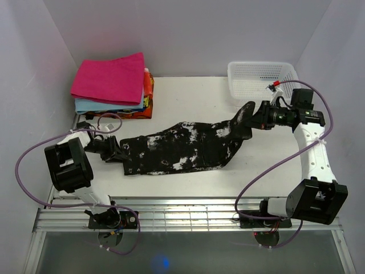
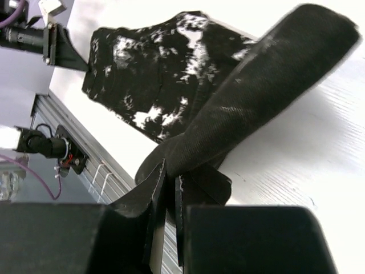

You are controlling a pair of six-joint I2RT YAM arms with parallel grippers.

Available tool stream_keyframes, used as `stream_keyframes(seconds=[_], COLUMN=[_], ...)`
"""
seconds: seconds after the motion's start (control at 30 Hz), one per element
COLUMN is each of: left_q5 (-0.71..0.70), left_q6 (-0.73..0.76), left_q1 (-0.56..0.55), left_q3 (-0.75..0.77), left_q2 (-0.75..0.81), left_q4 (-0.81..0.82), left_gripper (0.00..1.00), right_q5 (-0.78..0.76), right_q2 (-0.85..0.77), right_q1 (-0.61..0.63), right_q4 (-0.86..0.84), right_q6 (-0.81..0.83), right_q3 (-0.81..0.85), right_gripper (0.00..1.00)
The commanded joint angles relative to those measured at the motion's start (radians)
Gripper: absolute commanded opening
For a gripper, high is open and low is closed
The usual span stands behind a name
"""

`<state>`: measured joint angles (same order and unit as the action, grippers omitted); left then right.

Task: Fold and stack the trousers
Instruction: Fold the trousers

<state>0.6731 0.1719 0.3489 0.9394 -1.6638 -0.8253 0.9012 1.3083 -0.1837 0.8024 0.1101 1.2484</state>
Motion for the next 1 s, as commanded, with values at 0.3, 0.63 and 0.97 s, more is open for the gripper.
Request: stream_keyframes(seconds=[0.3, 0.63, 0.97], left_q5=[0.088, 0.198, 0.120], left_q6=[-0.075, -0.161, -0.222], left_q1=[-0.201, -0.329, -0.332], left_q3=[-0.047, -0.071, -0.105], left_q2=[-0.043, -0.060, -0.080], left_q4=[0.164, 0.256, 0.304], left_gripper=[0.00, 0.00, 0.00], right_q5=[-0.084, -0.261, -0.378], right_q2=[0.035, 0.193, 0.316], right_q1=[0.289, 0.616, 0.828], right_q4=[-0.337, -0.397, -0.540], right_q6=[-0.272, -0.326, -0.487], right_q3=[-0.040, 0.051, 0.129], right_gripper=[0.08, 0.08, 0.08])
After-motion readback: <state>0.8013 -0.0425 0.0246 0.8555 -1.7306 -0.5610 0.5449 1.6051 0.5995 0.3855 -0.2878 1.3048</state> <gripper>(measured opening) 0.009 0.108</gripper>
